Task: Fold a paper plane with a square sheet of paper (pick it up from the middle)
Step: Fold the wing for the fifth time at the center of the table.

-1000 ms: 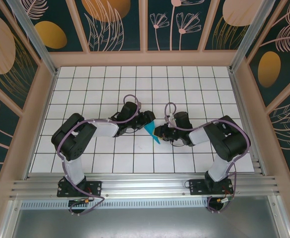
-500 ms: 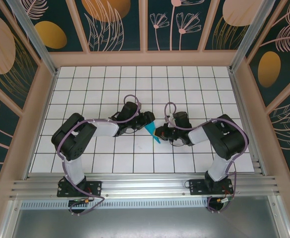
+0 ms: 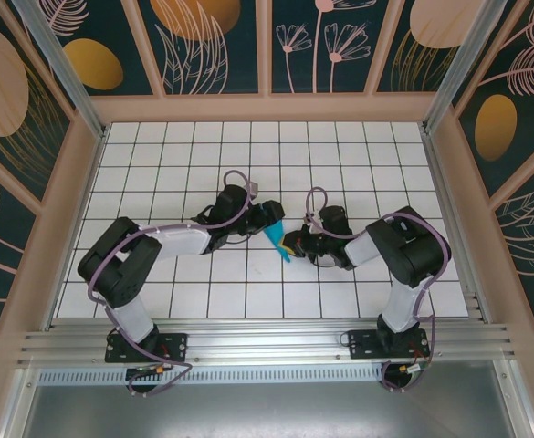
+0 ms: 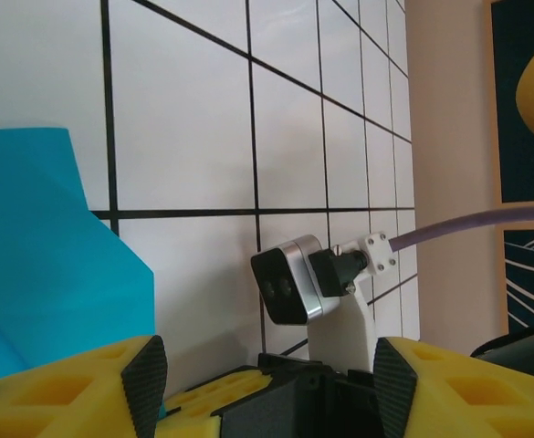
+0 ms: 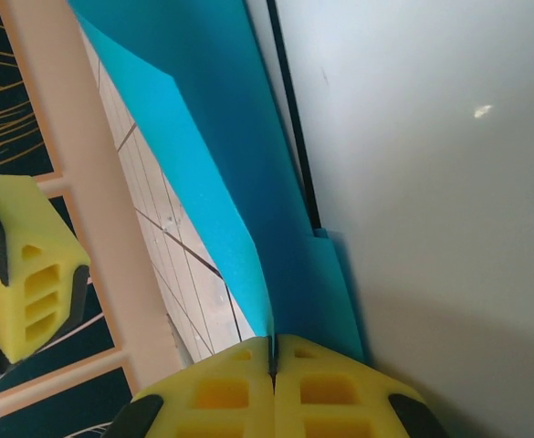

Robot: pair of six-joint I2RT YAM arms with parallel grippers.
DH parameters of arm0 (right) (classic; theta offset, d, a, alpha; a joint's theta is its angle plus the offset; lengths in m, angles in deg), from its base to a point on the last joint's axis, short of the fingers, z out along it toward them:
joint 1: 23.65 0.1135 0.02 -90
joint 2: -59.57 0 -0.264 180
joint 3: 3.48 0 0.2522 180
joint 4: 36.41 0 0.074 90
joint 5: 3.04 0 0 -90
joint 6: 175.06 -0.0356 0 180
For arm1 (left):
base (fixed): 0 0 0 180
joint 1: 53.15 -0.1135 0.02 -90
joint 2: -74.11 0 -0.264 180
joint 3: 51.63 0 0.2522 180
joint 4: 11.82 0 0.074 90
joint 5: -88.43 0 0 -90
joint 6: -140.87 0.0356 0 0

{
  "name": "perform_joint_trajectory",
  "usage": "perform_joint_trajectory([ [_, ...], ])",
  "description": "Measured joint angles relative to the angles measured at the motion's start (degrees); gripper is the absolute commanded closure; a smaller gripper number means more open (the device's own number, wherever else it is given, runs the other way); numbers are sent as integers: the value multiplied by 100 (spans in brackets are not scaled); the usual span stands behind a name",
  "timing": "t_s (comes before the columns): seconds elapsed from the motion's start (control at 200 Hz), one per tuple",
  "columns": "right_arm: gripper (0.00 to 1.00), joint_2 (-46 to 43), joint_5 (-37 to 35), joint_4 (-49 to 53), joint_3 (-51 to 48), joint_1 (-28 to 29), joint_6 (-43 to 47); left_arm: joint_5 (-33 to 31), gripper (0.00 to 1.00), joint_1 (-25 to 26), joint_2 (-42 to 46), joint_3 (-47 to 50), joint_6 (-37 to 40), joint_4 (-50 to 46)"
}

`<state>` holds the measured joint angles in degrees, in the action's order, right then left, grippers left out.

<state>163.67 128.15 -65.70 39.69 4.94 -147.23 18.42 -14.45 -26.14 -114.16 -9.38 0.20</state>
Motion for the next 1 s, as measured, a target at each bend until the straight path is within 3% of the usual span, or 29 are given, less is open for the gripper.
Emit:
perform_joint_trajectory([
  [0.4,100,35,-9,105,35,-2,-101,365,36,0,-695,-63,-46,448],
  [0.996,100,68,116,452,227,-17,26,437,36,0,-745,-267,-57,684],
])
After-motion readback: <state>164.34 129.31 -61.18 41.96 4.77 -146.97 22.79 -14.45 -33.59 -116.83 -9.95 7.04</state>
